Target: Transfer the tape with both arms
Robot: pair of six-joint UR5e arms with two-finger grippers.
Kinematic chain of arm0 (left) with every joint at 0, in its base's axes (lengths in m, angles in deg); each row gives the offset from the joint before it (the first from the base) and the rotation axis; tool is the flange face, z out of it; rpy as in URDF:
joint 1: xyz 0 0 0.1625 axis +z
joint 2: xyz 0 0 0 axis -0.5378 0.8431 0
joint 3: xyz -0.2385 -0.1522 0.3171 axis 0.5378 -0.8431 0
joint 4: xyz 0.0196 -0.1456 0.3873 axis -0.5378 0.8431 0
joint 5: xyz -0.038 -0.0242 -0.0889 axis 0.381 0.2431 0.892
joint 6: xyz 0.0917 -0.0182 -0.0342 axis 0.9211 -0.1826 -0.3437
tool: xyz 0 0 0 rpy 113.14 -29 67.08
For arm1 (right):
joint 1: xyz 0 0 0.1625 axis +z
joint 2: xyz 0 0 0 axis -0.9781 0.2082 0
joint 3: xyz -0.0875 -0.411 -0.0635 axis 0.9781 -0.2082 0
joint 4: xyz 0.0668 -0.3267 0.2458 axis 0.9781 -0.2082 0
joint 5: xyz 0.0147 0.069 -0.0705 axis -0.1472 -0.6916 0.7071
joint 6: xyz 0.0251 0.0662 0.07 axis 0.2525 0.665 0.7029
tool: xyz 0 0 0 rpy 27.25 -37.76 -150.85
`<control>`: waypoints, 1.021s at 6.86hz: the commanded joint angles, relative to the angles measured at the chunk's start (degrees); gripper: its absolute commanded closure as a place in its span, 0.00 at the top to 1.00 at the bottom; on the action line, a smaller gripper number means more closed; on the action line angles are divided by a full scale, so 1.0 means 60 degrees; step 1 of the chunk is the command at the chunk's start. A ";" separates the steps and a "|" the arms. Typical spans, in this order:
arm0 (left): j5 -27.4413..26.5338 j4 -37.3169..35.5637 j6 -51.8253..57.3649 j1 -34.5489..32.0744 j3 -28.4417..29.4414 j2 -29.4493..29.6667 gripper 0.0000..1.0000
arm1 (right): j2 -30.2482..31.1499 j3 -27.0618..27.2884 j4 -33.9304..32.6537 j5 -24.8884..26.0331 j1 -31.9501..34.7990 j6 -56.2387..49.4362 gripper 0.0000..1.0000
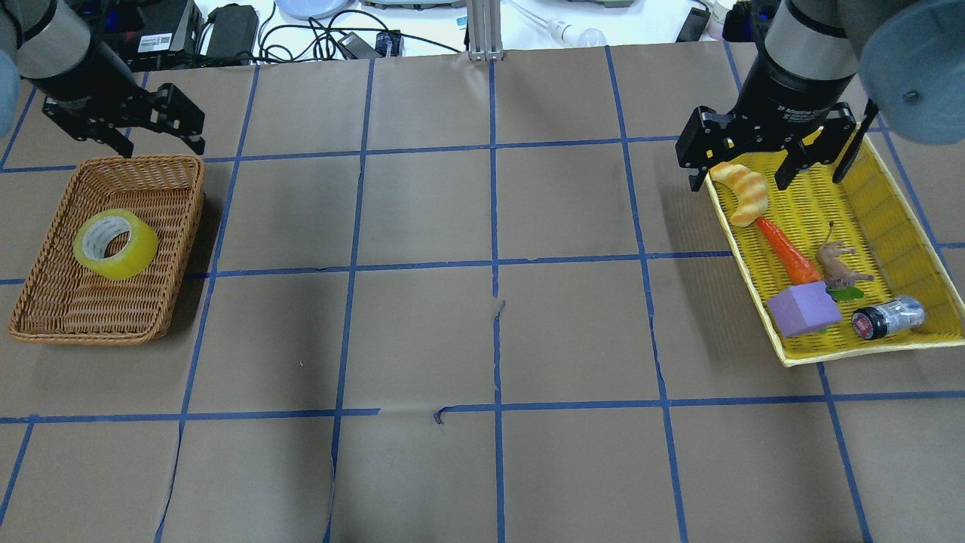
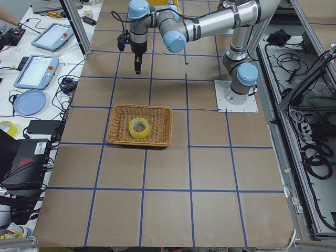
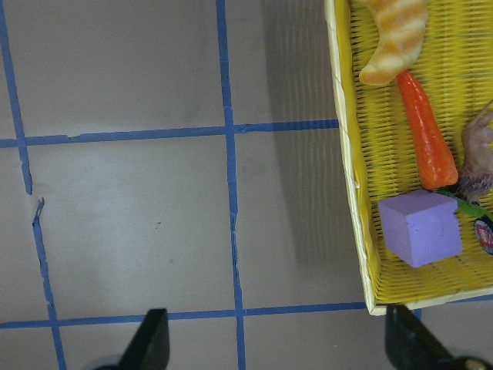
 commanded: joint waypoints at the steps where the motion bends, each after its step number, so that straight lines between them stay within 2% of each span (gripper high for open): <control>1: 0.0094 0.1095 -0.1562 -0.1663 0.0252 -0.0276 1.00 | -0.0001 0.0016 -0.0001 0.0024 0.0000 0.0011 1.00; 3: 0.0108 0.1302 -0.2151 -0.2488 0.0252 -0.0364 1.00 | -0.0001 0.0016 -0.0001 -0.0005 0.0000 0.0012 1.00; 7: 0.0122 0.1536 -0.2035 -0.2447 0.0180 -0.0364 1.00 | -0.0016 0.0016 0.0014 -0.0005 0.0000 0.0012 1.00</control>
